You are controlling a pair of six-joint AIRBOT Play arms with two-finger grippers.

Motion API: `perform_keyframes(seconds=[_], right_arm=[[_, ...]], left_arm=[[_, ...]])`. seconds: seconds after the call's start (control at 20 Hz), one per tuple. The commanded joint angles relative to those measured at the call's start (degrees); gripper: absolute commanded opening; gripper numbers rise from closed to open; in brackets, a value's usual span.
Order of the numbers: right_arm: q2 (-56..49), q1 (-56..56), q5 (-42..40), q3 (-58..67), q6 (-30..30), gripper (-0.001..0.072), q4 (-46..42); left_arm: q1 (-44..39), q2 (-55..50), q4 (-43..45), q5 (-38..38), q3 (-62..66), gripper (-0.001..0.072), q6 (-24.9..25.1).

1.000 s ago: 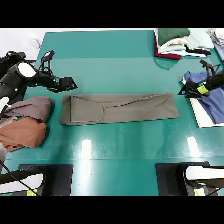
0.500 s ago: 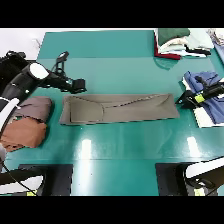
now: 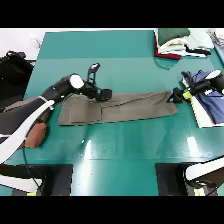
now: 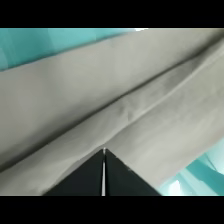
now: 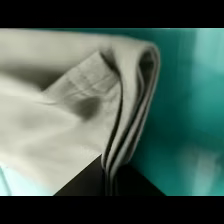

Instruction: Fold the shirts.

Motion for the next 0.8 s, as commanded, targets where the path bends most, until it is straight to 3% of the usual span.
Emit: perform_keyframes(seconds=[0.0, 0.25, 0.75], right_arm=[[8.0, 0.7, -1.4, 0.1, -0.5, 0.0014, 4.3], [21.4, 3.9, -1.5, 0.1, -0.4, 0.0014, 12.1], [31.8, 19.7, -11.2, 0.3, 5.6, 0.0014, 12.2]], left_arm=[[-3.2, -6.7, -0.7, 0.6, 6.3, 0.0025, -0.3], [-5.7, -15.1, -1.4, 0.2, 14.7, 0.0024, -0.3], [-5.7, -18.4, 0.2, -1.7, 16.3, 0.0024, -2.2]])
